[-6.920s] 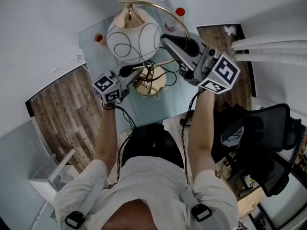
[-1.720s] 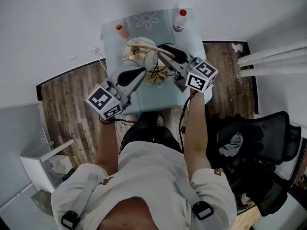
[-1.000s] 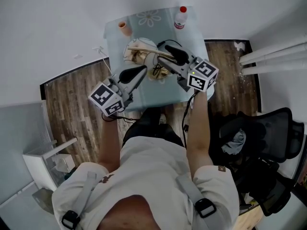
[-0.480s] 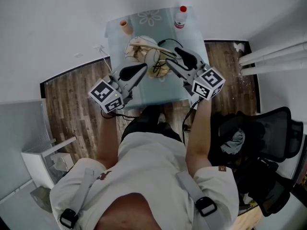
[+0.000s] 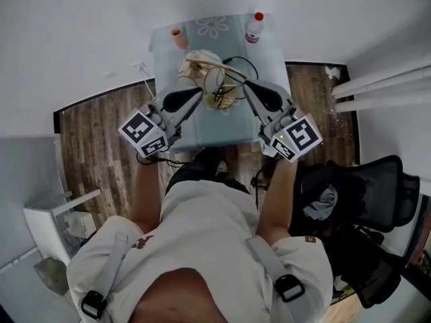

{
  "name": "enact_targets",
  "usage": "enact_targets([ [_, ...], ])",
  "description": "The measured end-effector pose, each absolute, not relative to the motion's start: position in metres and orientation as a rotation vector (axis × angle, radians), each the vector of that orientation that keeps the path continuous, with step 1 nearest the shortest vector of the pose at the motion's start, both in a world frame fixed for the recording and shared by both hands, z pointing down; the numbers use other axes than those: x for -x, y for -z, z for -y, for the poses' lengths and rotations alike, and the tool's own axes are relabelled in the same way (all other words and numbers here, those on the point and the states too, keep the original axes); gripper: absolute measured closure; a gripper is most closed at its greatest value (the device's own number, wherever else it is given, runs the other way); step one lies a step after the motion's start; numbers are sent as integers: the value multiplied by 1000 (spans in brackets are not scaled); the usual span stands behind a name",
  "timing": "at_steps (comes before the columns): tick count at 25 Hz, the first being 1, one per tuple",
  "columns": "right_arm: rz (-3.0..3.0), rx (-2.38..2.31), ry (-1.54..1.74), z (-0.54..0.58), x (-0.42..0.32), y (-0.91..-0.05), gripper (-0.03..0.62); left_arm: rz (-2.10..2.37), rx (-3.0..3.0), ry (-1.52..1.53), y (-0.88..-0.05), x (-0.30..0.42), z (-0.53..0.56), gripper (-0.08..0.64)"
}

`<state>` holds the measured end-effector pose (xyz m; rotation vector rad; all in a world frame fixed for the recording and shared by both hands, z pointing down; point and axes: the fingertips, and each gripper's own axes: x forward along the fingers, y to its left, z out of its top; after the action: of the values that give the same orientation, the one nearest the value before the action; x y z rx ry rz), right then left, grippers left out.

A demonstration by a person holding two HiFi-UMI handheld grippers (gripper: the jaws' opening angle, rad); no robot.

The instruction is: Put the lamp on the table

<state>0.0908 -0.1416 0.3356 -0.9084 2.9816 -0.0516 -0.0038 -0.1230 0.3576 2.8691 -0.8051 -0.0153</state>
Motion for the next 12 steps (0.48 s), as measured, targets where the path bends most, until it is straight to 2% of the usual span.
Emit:
enact_targets([
  [12,-2956,851,168,127,-76,-345,592,863,-2853,92,-358,8,116,558],
])
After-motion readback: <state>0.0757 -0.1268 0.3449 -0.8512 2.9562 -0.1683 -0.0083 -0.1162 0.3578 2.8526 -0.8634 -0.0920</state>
